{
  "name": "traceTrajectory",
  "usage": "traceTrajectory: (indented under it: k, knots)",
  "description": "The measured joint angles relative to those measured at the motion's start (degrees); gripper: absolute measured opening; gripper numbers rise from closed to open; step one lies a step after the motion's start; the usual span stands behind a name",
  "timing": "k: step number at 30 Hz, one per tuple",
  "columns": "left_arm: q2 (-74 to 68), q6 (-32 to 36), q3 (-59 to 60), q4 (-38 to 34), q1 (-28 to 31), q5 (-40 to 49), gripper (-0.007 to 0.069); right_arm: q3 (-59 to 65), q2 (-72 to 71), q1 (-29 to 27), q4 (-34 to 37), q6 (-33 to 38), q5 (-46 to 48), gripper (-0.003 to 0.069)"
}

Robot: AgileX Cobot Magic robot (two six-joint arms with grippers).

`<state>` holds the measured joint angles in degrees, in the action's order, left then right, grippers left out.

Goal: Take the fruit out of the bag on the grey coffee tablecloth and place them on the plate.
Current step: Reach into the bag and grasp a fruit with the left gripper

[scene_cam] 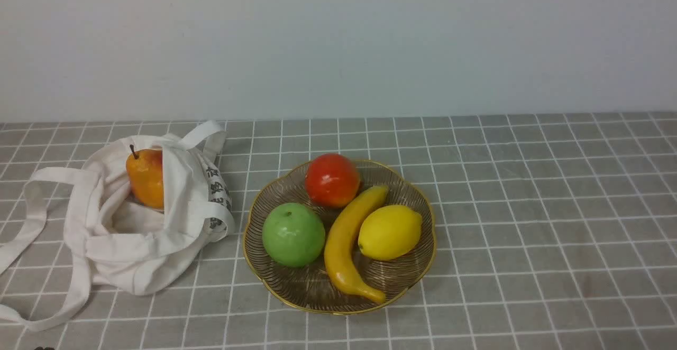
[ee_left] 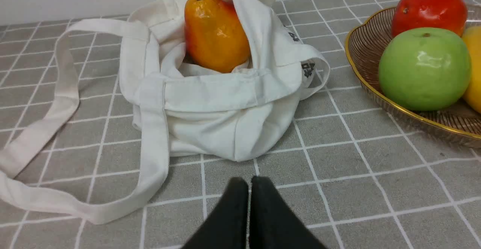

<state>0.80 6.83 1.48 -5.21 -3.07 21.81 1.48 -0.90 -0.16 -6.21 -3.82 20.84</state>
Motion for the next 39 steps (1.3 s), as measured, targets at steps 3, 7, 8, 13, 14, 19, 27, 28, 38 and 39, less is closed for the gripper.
traceTrajectory:
  k: [3,7,8,13,14,19,27,28,38,39]
  knots:
    - [0.0,0.0,0.0,0.0,0.0,0.0,-0.0008,0.0,0.0,0.0,0.0,0.0,0.0,-0.0015]
    - [0.0,0.0,0.0,0.0,0.0,0.0,-0.0008,0.0,0.0,0.0,0.0,0.0,0.0,-0.0015]
    - [0.0,0.0,0.0,0.0,0.0,0.0,-0.0008,0.0,0.0,0.0,0.0,0.0,0.0,-0.0015]
    - [0.0,0.0,0.0,0.0,0.0,0.0,-0.0008,0.0,0.0,0.0,0.0,0.0,0.0,-0.0015]
    - [0.0,0.0,0.0,0.0,0.0,0.0,-0.0008,0.0,0.0,0.0,0.0,0.0,0.0,-0.0015]
    - [0.0,0.1,0.0,0.4,0.0,0.0,-0.0008,0.0,0.0,0.0,0.0,0.0,0.0,-0.0015]
    - [0.0,0.1,0.0,0.9,0.0,0.0,-0.0008,0.0,0.0,0.0,0.0,0.0,0.0,-0.0015]
    - [0.0,0.1,0.0,0.7,0.0,0.0,-0.0008,0.0,0.0,0.0,0.0,0.0,0.0,-0.0015]
    - [0.0,-9.5,0.2,-28.3,0.0,-11.5,-0.0008,0.0,0.0,0.0,0.0,0.0,0.0,-0.0015]
    - [0.0,-9.8,0.2,-31.4,0.0,-13.0,-0.0008,0.0,0.0,0.0,0.0,0.0,0.0,-0.0015]
